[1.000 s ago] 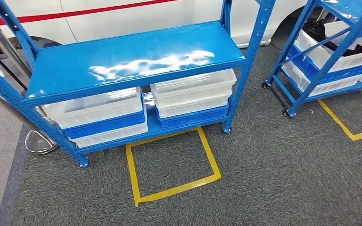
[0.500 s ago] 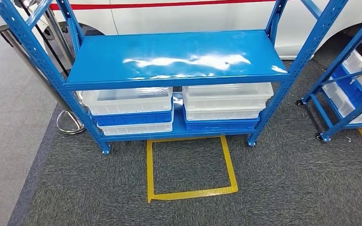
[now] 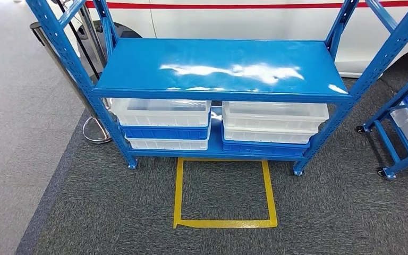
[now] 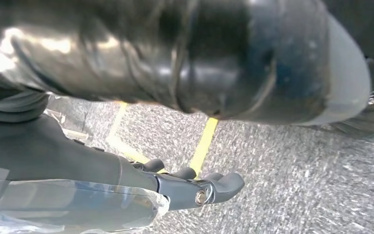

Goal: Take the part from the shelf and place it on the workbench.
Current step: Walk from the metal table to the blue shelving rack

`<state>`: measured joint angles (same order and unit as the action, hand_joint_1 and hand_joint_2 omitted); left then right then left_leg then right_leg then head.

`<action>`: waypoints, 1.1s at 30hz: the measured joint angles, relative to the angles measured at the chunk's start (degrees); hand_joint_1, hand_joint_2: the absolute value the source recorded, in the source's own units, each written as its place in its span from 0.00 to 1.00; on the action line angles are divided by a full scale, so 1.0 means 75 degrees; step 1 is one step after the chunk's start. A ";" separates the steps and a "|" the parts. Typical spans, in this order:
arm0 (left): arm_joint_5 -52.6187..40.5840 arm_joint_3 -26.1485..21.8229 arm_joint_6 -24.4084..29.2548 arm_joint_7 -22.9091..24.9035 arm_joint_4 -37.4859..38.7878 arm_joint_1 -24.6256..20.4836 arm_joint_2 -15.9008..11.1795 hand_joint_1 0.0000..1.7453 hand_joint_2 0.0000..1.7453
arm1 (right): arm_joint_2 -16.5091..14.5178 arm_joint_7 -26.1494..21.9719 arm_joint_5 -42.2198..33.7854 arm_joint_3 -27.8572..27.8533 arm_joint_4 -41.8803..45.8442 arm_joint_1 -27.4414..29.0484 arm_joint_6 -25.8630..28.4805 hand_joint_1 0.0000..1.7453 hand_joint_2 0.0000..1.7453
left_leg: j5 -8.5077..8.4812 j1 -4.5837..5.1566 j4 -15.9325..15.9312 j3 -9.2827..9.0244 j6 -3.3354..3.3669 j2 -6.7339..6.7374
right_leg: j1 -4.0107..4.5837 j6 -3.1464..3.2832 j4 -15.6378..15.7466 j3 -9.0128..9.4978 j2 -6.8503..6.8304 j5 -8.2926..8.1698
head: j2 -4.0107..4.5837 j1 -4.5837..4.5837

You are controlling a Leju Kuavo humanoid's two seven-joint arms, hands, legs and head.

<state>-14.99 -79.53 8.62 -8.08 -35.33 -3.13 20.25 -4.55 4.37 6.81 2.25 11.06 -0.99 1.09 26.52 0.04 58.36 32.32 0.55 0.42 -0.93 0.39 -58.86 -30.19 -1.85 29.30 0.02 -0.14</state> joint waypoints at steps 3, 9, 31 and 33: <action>0.0023 0.0068 0.0036 -0.0034 0.0038 -0.0003 0.0005 0.00 0.00 | -0.0009 0.0001 -0.0004 -0.0002 0.0004 -0.0041 -0.0003 0.00 0.00 | -0.0008 -0.0014 -0.0128 -0.0097 0.0122 -0.0038 | -0.0002 -0.0139 0.0020 0.0075 0.0017 0.0049 | -0.0001 0.0000; -0.0068 0.0150 -0.0048 0.0177 0.0092 0.0006 0.0012 0.00 0.00 | -0.0007 0.0130 0.0082 0.0001 0.0006 -0.0027 0.0020 0.00 0.00 | 0.0029 -0.0029 -0.0255 -0.0296 0.0289 -0.0082 | -0.0005 -0.0227 -0.2043 -0.1104 0.0218 0.0840 | 0.0001 -0.0010; 0.0438 0.0513 -0.0074 0.0959 -0.0032 -0.0017 -0.0055 0.00 0.00 | -0.0062 0.0519 0.0433 0.0312 0.0014 -0.0051 0.0127 0.00 0.00 | -0.0057 0.0028 0.0055 0.0111 0.0049 -0.0067 | 0.0000 -0.0017 0.0029 0.0124 0.0198 0.0142 | 0.0000 -0.0007; 0.0493 0.0575 -0.0041 0.0949 -0.0040 -0.0003 -0.0047 0.00 0.00 | -0.0067 0.0521 0.0438 0.0352 0.0023 -0.0080 0.0124 0.00 0.00 | -0.0050 0.0011 -0.0052 0.0027 0.0112 -0.0076 | -0.0007 -0.0109 0.0073 0.0189 0.0192 0.0176 | -0.0001 -0.0009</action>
<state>-11.29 -75.22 8.31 -0.96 -35.63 -3.15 19.90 -5.05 8.27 10.10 4.89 11.23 -1.59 2.02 26.15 0.12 57.97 32.53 1.39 -0.15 -0.98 -0.43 -58.31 -28.77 -0.41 30.62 0.01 -0.21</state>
